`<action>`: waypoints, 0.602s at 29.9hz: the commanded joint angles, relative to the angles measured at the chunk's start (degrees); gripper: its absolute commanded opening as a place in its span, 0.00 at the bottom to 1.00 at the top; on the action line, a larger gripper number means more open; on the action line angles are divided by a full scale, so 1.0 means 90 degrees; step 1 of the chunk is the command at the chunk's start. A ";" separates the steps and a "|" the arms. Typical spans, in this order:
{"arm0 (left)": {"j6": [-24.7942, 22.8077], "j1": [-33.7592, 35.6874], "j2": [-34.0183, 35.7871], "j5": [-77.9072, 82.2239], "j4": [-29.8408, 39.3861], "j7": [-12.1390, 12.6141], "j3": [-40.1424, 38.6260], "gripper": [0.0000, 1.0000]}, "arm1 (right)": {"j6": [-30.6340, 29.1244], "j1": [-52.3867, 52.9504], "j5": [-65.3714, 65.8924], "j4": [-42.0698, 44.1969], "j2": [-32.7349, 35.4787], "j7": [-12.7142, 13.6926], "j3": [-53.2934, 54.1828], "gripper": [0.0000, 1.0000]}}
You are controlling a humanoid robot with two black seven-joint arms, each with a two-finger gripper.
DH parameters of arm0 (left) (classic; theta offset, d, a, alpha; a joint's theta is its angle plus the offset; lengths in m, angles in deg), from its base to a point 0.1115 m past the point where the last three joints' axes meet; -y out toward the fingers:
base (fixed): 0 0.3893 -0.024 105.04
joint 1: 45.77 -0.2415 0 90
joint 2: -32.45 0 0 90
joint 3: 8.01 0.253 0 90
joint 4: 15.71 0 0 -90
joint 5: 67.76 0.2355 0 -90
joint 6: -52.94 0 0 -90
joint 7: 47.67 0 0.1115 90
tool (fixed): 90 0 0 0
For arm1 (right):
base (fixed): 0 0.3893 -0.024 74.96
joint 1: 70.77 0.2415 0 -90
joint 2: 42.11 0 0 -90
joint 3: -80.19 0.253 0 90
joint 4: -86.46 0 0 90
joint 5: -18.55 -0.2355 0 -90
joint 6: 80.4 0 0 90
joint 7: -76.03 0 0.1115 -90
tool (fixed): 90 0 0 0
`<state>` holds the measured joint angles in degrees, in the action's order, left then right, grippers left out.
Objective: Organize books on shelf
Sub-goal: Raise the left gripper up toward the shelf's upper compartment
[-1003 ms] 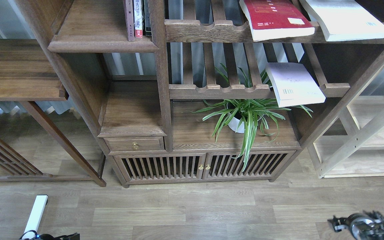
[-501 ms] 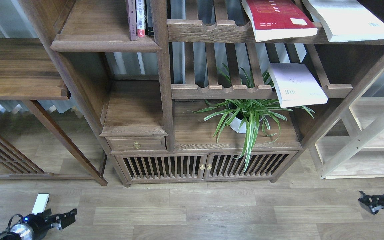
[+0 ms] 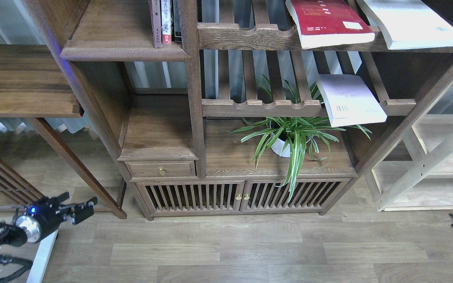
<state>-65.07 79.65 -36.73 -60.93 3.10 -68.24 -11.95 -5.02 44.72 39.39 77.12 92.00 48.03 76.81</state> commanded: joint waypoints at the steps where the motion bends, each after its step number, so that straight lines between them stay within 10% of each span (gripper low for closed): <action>1: 0.0001 0.0195 0.0010 0.0207 0.0030 -0.0039 -0.0001 1.00 | 0.0217 0.0117 0.0037 -0.0191 0.0283 0.0001 0.0005 1.00; 10: 0.0001 0.0390 0.0243 0.0882 0.0595 -0.0420 -0.0274 1.00 | 0.1750 0.0859 0.0760 -0.2377 0.1474 0.0001 0.0014 1.00; 18: 0.0600 0.1025 0.1698 0.1242 0.3816 -0.0391 -0.0489 1.00 | 0.2385 0.1650 0.0789 -0.3707 0.2490 0.0001 0.0024 1.00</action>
<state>-63.81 87.16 -25.35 -51.69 28.59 -71.97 -15.94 14.75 57.85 46.42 46.39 112.02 48.03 77.00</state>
